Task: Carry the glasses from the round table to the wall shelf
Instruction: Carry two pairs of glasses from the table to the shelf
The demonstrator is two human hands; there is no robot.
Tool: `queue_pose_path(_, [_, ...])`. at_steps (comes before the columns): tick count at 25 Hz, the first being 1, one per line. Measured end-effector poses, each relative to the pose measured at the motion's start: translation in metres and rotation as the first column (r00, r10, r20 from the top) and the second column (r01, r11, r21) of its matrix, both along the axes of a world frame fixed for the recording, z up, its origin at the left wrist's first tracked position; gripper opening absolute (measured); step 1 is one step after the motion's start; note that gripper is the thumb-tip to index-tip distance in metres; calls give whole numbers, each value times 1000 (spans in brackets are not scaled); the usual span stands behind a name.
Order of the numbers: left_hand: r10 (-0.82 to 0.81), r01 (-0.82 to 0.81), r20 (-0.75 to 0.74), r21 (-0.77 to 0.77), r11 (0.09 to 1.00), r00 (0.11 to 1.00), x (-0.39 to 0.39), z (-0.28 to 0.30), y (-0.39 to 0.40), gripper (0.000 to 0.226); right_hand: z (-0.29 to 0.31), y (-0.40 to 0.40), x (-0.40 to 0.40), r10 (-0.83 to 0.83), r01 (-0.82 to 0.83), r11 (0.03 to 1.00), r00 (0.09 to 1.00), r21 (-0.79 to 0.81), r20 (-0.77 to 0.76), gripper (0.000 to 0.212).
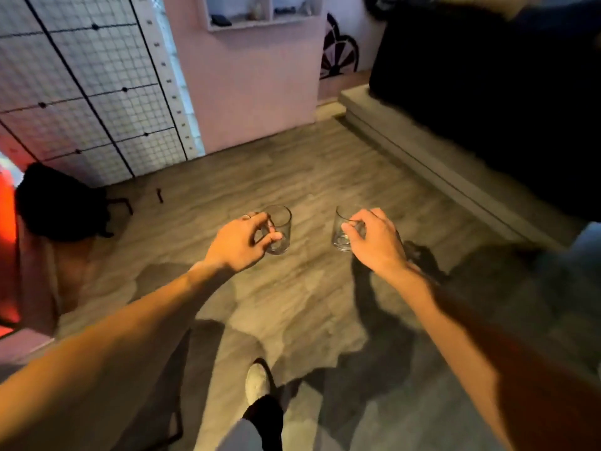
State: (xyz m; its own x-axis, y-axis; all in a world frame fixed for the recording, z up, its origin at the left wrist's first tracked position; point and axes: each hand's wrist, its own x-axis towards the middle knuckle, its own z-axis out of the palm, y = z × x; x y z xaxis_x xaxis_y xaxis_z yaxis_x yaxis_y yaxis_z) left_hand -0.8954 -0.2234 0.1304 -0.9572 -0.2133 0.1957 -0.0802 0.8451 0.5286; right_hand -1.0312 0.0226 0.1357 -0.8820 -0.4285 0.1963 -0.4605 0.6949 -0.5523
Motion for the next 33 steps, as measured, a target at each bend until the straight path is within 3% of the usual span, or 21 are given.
queue_pose_path(5, [-87, 87, -17, -32, 996, 996, -152, 46, -72, 29, 52, -68, -121, -80, 70, 991, 993, -110, -88, 15])
queue_pose_path(11, [-126, 123, -39, -67, 990, 991, -326, 94, -144, 27, 88, -151, -272, -59, 43, 988, 992, -148, -108, 15])
queue_pose_path(19, [17, -21, -95, -46, 999, 995, -542, 94, -249, 42, 90, -258, -507, 71, -100, 981, 982, -166, -174, 14])
queue_pose_path(24, [75, -70, -75, 66, 995, 994, -641, 102, -305, 31, 95, -331, -626, 140, -168, 976, 971, -136, -196, 16])
queue_pose_path(33, [72, -83, -126, -78, 994, 989, -829, 132, -464, 29, 111, -502, -810, 179, -223, 962, 951, -157, -253, 18])
